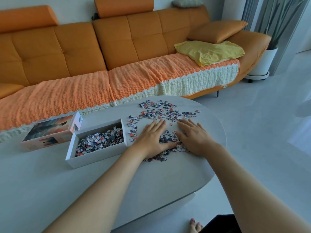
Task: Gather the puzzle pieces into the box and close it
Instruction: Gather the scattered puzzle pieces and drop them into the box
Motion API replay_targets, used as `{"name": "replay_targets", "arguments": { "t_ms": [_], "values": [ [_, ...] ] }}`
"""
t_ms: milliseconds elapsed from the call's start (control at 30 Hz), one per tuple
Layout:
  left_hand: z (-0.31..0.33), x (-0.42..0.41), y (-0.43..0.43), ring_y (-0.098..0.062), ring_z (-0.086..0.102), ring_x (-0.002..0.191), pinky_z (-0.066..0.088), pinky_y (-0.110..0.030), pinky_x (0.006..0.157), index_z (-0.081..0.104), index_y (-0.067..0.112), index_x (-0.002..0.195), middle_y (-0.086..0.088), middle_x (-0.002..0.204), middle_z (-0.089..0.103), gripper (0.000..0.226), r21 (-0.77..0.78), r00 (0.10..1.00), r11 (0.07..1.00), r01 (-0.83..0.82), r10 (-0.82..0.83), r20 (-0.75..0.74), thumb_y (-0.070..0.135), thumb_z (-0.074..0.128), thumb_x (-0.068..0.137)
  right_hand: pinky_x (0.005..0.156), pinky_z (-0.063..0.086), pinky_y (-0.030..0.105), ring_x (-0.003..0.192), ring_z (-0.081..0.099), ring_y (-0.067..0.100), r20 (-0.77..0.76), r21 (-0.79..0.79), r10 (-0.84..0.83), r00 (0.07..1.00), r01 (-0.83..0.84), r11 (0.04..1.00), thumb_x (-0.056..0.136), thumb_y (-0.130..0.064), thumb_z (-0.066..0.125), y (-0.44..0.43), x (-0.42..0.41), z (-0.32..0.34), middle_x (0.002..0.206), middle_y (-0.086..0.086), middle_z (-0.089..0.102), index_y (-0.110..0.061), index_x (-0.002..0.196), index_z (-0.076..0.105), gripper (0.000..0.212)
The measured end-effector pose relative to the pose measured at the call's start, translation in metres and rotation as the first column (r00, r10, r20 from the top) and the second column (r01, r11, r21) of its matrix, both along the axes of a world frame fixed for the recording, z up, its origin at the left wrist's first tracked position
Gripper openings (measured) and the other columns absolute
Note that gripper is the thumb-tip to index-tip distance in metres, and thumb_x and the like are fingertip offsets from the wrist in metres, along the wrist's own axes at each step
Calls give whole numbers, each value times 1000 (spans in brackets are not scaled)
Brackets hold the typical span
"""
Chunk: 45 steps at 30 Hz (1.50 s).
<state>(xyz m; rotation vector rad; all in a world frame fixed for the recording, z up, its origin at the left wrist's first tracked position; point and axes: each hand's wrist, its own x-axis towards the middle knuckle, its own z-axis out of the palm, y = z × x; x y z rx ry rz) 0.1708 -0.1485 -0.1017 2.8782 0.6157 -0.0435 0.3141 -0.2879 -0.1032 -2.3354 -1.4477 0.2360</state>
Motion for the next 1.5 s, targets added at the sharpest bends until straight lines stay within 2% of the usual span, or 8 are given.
{"name": "replay_targets", "arguments": {
  "t_ms": [233,333,433,567,900,1133,1300,1500],
  "values": [
    [-4,-13,-7,-7,39,129,32,-29,109,48,22,140,9,140,50,76,-110,928,989,98,-51,368,69,51,81,88,38,22,112,55,15,-241,238,122,963,-63,969,94,-12,46,3,-17,11,121,-6,63,-25,119,63,33],
    [0,-29,-11,-5,44,120,37,-31,104,56,23,132,10,129,57,67,-114,913,988,100,-46,405,66,51,81,100,39,28,122,52,16,-243,282,81,967,-10,959,94,-15,47,2,-17,8,131,-6,60,-27,128,56,37],
    [-2,-40,-13,-11,27,140,20,-40,117,42,24,145,9,151,39,89,5,950,998,60,-59,306,80,37,76,121,14,36,147,19,11,-29,102,87,996,-84,991,100,-37,37,1,-18,0,156,-9,30,-29,149,33,50],
    [-8,-50,-18,-13,-14,148,-7,-39,121,1,24,156,11,162,-8,117,42,999,999,26,-27,30,94,28,66,122,0,36,149,1,10,-7,-44,165,986,-166,985,103,-42,24,5,-33,0,162,-9,11,-30,154,18,53],
    [-11,-106,-31,-11,31,141,10,-10,113,42,13,145,-1,152,39,83,-77,927,996,53,-21,374,67,45,83,121,4,35,150,5,17,14,-22,211,977,-211,977,104,-39,23,6,-99,0,162,-2,15,-25,151,27,50],
    [-8,-168,-37,-9,36,133,20,-12,112,49,19,139,6,144,46,65,-171,895,985,15,63,442,53,51,84,120,7,34,149,12,20,-61,56,205,977,-202,978,104,-38,28,15,-167,1,158,2,26,-20,145,40,46],
    [-8,-205,-28,-13,44,123,39,-34,105,55,21,133,6,132,53,60,-64,885,997,-45,69,460,54,53,84,119,7,33,148,15,19,-49,85,251,967,-246,966,104,-34,30,18,-204,3,156,1,29,-20,143,41,44],
    [-7,-231,-14,-17,8,147,11,-33,120,23,23,152,1,160,16,97,-34,950,978,-208,210,230,77,26,72,118,17,35,143,25,23,-14,132,278,961,-274,953,102,-34,35,38,-230,0,150,8,40,-14,138,49,43]
  ]
}}
